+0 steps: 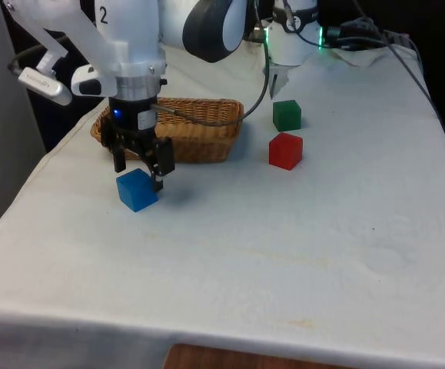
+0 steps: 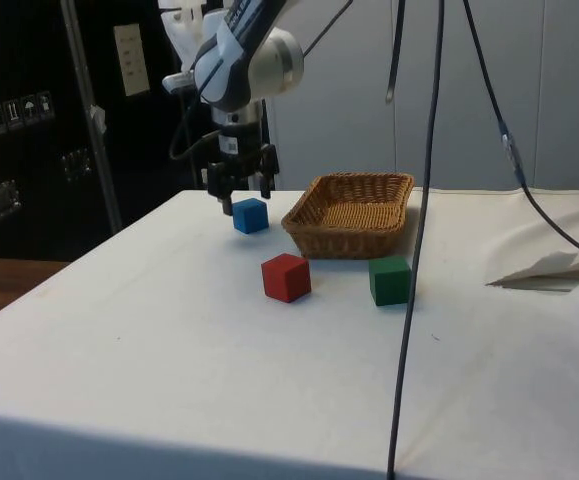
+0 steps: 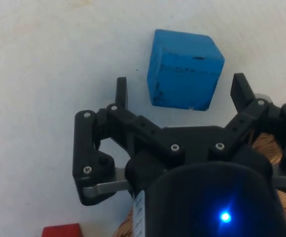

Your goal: Pick up the blue cube and place it into the basket.

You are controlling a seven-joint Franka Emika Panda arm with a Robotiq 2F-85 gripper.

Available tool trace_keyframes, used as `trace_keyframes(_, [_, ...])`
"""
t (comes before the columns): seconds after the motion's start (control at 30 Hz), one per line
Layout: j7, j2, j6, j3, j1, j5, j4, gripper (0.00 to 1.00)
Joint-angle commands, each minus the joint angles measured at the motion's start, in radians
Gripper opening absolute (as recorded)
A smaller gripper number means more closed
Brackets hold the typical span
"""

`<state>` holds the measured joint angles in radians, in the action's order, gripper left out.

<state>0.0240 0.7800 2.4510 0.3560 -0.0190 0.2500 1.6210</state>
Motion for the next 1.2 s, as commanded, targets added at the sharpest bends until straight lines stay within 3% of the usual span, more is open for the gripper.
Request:
trace_keyframes(0.0, [0.015, 0.010, 0.006, 0.005, 0.003, -0.001, -0.007, 1.00])
trace_keyframes(0.53, [0.093, 0.043, 0.009, 0.008, 0.003, -0.001, -0.031, 1.00])
trace_keyframes(1.13, [0.138, 0.048, 0.006, 0.016, 0.004, -0.003, -0.033, 1.00])
trace_keyframes(1.17, [0.140, 0.048, 0.006, 0.016, 0.003, -0.003, -0.034, 0.89])
